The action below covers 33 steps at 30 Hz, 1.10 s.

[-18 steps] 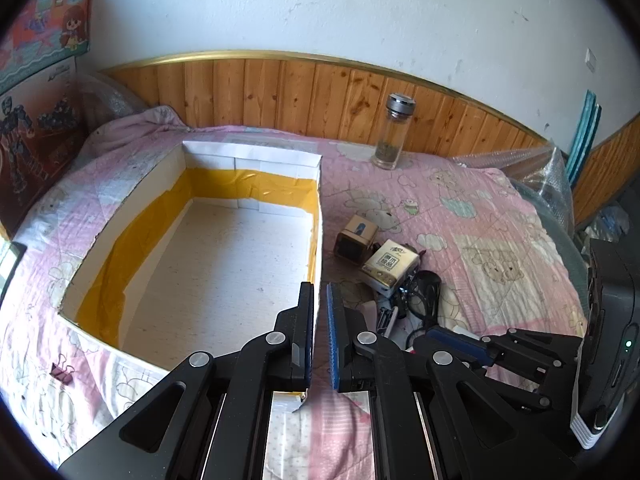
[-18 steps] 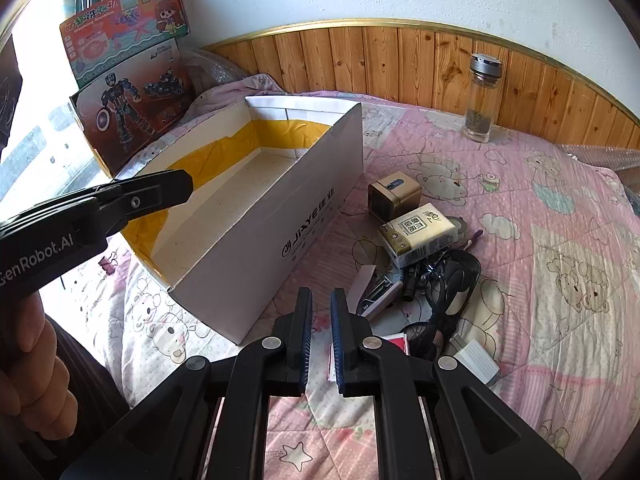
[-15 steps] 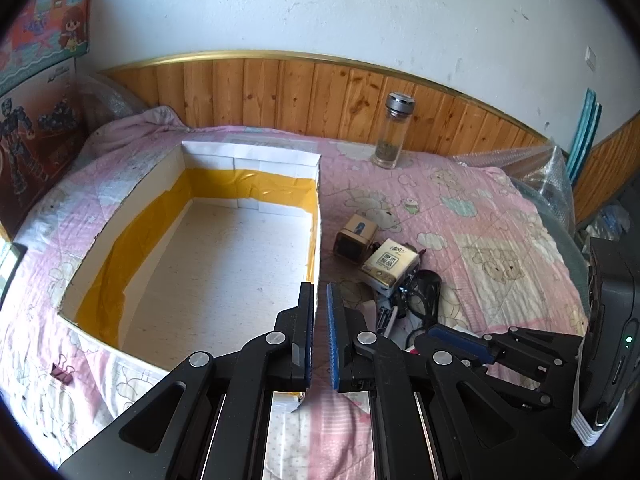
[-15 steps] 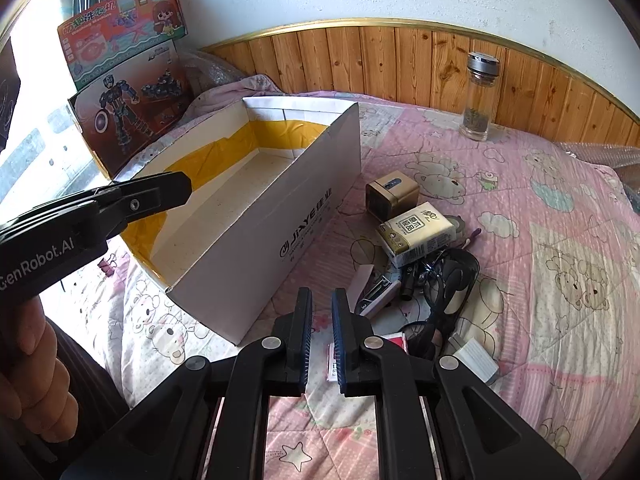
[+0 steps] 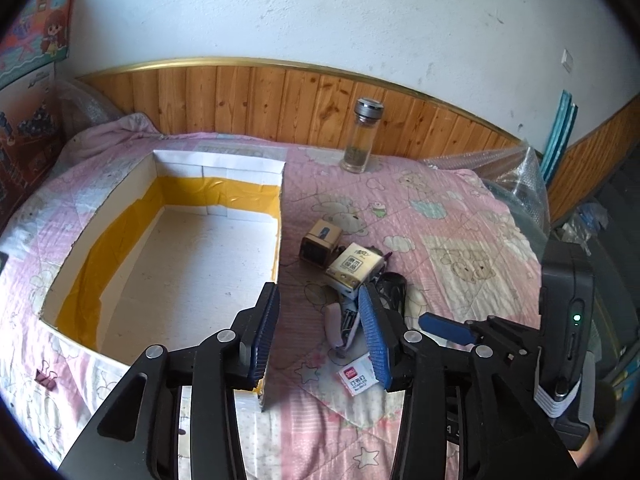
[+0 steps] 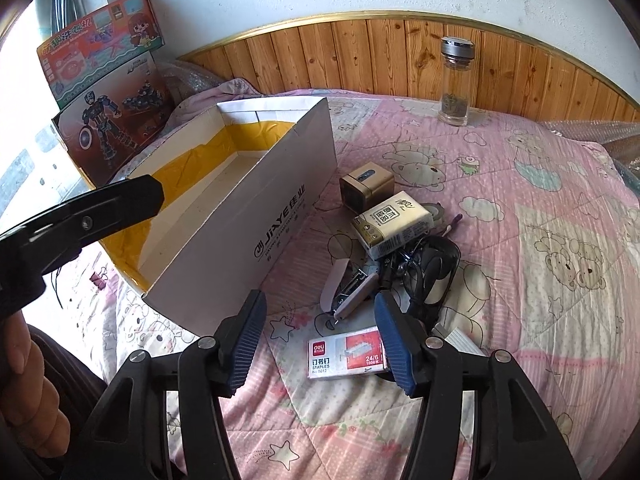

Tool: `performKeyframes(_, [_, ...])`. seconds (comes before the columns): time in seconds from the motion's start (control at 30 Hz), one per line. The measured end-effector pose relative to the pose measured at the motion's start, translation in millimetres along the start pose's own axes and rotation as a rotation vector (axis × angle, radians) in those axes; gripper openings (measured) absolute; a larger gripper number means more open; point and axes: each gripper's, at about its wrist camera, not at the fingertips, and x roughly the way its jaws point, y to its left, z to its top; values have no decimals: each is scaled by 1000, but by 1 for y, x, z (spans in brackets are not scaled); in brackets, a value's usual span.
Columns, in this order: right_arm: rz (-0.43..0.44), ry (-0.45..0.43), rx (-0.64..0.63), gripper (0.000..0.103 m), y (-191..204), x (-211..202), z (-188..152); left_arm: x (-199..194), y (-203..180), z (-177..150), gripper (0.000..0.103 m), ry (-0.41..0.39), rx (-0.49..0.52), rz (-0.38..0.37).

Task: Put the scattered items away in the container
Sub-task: 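Reach the left gripper to the red-and-white staple box on the bedspread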

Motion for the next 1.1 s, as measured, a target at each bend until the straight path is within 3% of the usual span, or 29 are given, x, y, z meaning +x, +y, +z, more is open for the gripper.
performKeyframes(0.27, [-19,29,25,60,-16,5,-5,4,-24,-6,46,39,65,-109])
performKeyframes(0.57, [-38,86,177,62,-74,15,-17,34,-36,-27,47,204,53,-263])
performKeyframes(0.83, [-65,152,250,62,-119,25,-32,72,-47,-55,47,316,125,-221])
performKeyframes(1.1, [36,169,277,62,-118,61,-17,99,-48,-63,47,345,154,-188])
